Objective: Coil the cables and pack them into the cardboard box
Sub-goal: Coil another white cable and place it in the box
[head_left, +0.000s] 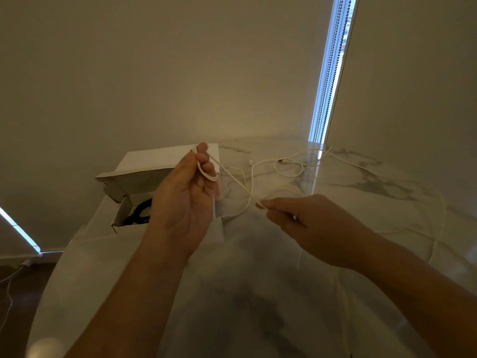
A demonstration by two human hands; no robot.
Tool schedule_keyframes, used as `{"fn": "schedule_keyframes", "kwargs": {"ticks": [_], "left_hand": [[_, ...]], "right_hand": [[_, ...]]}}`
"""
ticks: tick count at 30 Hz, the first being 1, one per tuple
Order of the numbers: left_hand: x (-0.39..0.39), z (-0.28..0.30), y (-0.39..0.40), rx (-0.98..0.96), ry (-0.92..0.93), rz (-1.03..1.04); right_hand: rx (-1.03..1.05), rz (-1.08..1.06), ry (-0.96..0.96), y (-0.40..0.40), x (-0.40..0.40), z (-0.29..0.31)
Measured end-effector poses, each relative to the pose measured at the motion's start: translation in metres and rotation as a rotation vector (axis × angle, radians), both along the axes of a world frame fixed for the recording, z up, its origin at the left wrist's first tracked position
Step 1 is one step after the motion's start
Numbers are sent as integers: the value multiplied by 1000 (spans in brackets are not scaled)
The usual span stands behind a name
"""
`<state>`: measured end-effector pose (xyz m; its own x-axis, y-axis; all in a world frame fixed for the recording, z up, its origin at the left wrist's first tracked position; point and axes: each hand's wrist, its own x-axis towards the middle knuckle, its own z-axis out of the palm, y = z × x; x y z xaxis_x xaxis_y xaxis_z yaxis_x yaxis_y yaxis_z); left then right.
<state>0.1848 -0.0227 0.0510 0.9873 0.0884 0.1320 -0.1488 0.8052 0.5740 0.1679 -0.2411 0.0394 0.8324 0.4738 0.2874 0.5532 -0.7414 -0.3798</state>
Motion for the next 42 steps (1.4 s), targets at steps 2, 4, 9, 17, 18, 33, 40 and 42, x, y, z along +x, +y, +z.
{"fn": "schedule_keyframes", "kwargs": {"ticks": [2, 4, 9, 17, 18, 33, 40, 42], "left_hand": [[1, -4, -8, 94, 41, 50], [0, -6, -14, 183, 62, 83], [-4, -10, -27, 516, 29, 166], [-19, -15, -43, 1140, -87, 3], [-20, -14, -45, 1137, -90, -59], [-25, -8, -46, 836, -122, -197], [-18, -3, -35, 344, -1, -331], [-17, 3, -29, 213, 9, -343]], "right_hand": [[-68, 62, -27, 3, -7, 4], [-127, 111, -42, 7, -15, 8], [-132, 166, -130, 13, -30, 21], [74, 67, -276, 1, -22, 28], [100, 41, -297, -2, -19, 29], [314, -146, -236, -20, 13, 16], [255, -169, -123, -14, 15, 3], [187, -182, -72, -13, 14, 2]]}}
